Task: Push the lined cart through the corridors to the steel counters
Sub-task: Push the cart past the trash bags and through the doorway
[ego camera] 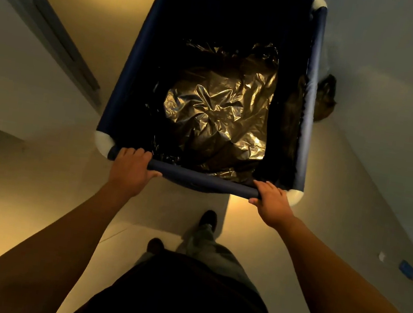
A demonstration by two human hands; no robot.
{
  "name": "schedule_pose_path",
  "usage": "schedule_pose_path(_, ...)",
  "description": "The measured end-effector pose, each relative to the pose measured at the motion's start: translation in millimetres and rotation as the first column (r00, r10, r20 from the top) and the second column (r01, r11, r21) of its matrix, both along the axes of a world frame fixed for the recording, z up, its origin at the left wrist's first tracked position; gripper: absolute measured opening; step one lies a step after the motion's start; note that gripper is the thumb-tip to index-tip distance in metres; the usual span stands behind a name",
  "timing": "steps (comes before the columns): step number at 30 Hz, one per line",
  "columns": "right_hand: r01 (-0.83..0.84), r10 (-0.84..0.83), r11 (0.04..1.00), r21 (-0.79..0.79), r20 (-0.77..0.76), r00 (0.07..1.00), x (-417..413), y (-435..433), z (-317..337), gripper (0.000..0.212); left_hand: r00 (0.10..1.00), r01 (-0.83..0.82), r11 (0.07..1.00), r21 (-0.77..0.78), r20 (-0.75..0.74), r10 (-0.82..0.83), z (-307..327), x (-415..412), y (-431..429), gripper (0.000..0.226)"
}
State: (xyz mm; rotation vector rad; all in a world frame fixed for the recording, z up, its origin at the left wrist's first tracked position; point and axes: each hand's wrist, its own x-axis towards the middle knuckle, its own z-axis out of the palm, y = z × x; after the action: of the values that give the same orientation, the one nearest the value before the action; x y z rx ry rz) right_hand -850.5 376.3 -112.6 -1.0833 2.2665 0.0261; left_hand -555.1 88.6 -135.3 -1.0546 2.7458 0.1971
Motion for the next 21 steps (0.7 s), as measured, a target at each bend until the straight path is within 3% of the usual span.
schedule_pose_path(16,-0.32,0.318,0.947,-0.019,-0.076,0.945,-128.3,-57.9,0.5,0.061,0.962,-0.271,0.962,0.009,0.026,0.271,0.2,-56.1,41.5,0.059)
schedule_pose_path(21,-0.387,0.388,0.921,0.048,-0.035,0.921,-148.6,-77.8,5.6,0.061,0.952,-0.304,0.951,0.055,0.029,0.303,-1.8,-61.7,41.0,0.063)
